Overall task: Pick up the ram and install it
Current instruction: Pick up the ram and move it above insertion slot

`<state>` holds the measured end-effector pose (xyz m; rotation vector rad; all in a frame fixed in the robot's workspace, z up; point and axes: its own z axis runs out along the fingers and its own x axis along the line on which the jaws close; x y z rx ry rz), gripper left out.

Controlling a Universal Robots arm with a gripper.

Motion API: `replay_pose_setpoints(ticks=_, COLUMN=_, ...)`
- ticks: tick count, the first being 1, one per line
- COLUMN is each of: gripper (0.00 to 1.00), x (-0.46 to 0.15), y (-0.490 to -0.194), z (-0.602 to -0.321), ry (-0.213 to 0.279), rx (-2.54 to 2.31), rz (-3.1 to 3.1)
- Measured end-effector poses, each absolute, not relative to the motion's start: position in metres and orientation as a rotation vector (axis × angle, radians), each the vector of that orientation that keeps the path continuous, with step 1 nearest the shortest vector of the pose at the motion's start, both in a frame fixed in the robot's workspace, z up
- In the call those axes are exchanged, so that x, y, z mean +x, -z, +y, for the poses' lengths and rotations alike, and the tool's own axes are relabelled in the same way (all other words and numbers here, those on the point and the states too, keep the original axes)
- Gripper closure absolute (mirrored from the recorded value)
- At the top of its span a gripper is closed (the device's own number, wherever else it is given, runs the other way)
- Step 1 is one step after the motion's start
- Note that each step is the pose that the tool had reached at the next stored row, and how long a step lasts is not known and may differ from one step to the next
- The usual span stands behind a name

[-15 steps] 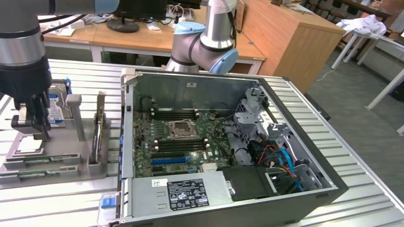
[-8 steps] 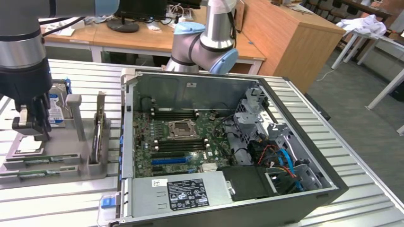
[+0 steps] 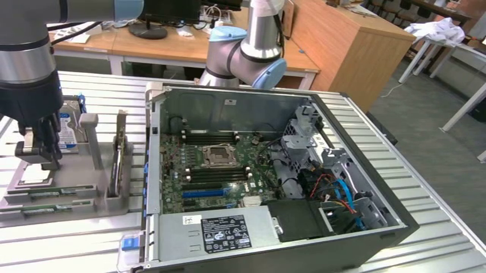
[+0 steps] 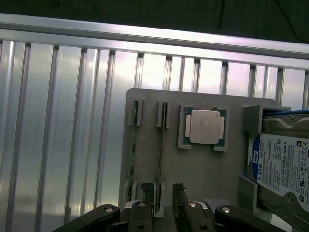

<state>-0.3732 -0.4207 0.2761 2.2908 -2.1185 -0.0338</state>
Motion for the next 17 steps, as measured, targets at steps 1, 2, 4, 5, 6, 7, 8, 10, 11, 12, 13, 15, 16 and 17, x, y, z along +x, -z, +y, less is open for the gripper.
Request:
replay_pose_setpoints(ticks=1, gripper=0.70, x=-0.3733, y=-0.2760, z=-0.4208, ry=0.034, rx=2.291, rz=-2.119)
replay_pose_setpoints(ticks=2, gripper=0.70, x=-0.3734, y=-0.2759, z=-0.4210, ry=0.034, rx=2.291, rz=-2.119)
replay_pose_setpoints(ticks=4, gripper=0.70, x=-0.3733, y=-0.2761, z=-0.4218, ry=0.034, rx=2.291, rz=-2.118)
replay_pose_setpoints(ticks=5, gripper=0.70, x=-0.3733, y=-0.2760, z=-0.4223, ry=0.034, rx=2.291, rz=-2.118)
replay_pose_setpoints(ticks=6, gripper=0.70, x=-0.3733, y=-0.2760, z=-0.4228, ry=0.034, rx=2.291, rz=-2.118)
replay_pose_setpoints(ticks=7, gripper=0.70, x=-0.3733, y=-0.2761, z=-0.4234, ry=0.034, rx=2.291, rz=-2.118)
replay_pose_setpoints(ticks=8, gripper=0.70, x=-0.3733, y=-0.2761, z=-0.4240, ry=0.034, rx=2.291, rz=-2.118)
replay_pose_setpoints(ticks=10, gripper=0.70, x=-0.3733, y=-0.2761, z=-0.4251, ry=0.034, rx=2.291, rz=-2.118)
replay_pose_setpoints(ticks=11, gripper=0.70, x=-0.3733, y=-0.2761, z=-0.4256, ry=0.034, rx=2.291, rz=-2.119)
replay_pose_setpoints(ticks=12, gripper=0.70, x=-0.3733, y=-0.2760, z=-0.4260, ry=0.034, rx=2.291, rz=-2.118)
replay_pose_setpoints(ticks=13, gripper=0.70, x=-0.3733, y=-0.2761, z=-0.4263, ry=0.034, rx=2.291, rz=-2.118)
replay_pose_setpoints(ticks=15, gripper=0.70, x=-0.3733, y=-0.2761, z=-0.4266, ry=0.034, rx=2.291, rz=-2.119)
replay_pose_setpoints(ticks=16, gripper=0.70, x=-0.3733, y=-0.2761, z=-0.4266, ry=0.034, rx=2.291, rz=-2.119)
replay_pose_setpoints(ticks=17, gripper=0.70, x=-0.3733, y=-0.2760, z=-0.4266, ry=0.034, rx=2.291, rz=-2.119)
